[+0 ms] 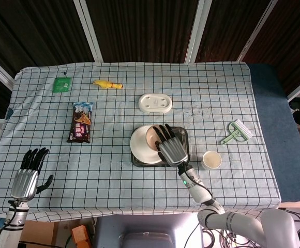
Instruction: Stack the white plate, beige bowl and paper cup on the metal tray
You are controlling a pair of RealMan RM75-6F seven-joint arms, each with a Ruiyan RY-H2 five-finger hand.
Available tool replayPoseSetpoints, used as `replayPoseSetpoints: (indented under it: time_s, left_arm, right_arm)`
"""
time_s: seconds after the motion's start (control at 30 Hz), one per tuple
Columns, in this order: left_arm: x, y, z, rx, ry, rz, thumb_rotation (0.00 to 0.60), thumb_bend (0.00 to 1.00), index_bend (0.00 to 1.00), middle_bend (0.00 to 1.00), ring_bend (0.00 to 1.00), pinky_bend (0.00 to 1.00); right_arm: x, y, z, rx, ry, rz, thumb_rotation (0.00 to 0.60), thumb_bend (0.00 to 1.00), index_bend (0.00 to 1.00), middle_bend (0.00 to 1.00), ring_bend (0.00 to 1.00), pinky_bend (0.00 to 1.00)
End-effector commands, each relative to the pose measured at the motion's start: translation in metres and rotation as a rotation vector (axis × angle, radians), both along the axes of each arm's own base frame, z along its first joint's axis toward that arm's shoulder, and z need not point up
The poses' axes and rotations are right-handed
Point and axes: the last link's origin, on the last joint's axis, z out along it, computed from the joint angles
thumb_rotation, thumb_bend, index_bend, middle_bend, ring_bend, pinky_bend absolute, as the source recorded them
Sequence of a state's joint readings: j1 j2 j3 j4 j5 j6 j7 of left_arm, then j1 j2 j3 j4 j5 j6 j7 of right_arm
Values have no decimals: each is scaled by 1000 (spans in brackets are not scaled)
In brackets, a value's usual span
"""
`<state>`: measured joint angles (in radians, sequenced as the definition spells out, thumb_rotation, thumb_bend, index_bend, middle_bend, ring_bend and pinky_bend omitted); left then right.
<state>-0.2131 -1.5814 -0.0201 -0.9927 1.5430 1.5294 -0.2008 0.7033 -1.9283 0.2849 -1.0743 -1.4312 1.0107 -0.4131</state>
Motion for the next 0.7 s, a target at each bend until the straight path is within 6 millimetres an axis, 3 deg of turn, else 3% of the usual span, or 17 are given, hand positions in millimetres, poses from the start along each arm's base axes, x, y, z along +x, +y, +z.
replayPoseSetpoints:
  time_s: [0.03, 0.2, 0.47, 0.57, 0.7]
  left_arm:
    - [-2, 1, 0, -3, -2, 3, 600, 317, 0, 61, 0, 0]
    - [-3, 1, 1, -4, -7, 2, 600, 316, 0, 61, 0, 0]
    - [-3, 1, -1, -6, -6, 4, 600, 316, 0, 61, 0, 0]
    - [-2, 1, -1, -2, -5, -1, 600, 316, 0, 61, 0, 0]
    - [-1, 0, 0, 1, -6, -4, 600, 317, 0, 61, 0, 0]
  right_arm:
    - [8, -5, -11, 15, -8, -15, 600, 475, 662, 51, 0, 0]
    - [7, -7, -19, 40, -4, -36, 600, 472, 595, 52, 0, 0]
    - [3, -1, -15, 80, -11, -37, 600, 457, 356, 39, 0, 0]
    - [-2, 6, -5, 91, -16, -37, 600, 419, 296, 30, 0, 0]
    - [-16, 24, 26, 83, -49, -19, 600, 368, 259, 23, 0, 0]
